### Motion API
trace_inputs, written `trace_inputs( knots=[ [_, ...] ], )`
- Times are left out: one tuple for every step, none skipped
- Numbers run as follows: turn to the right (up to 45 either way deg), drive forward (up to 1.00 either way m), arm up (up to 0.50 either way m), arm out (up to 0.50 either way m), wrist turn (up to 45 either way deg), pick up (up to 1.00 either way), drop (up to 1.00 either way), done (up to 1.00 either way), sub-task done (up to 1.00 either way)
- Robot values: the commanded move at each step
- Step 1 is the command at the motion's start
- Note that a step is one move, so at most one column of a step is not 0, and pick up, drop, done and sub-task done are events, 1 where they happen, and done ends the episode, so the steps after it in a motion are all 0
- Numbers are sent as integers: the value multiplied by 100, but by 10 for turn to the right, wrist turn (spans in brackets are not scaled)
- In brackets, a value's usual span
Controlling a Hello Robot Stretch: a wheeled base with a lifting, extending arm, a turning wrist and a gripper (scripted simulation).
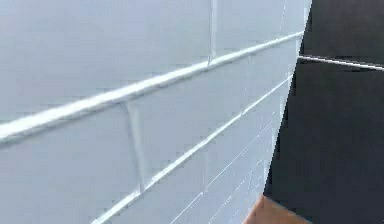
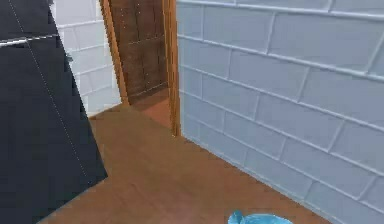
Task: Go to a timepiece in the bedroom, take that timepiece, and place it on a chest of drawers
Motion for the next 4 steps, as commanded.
trace_inputs(
  knots=[
    [450, 0, 0, 0, 0, 0, 0, 0, 0],
    [300, 0, 0, 0, 0, 0, 0, 0, 0],
    [0, 100, 0, 0, 0, 0, 0, 0, 0],
    [30, 0, 0, 0, 0, 0, 0, 0, 0]
  ],
)
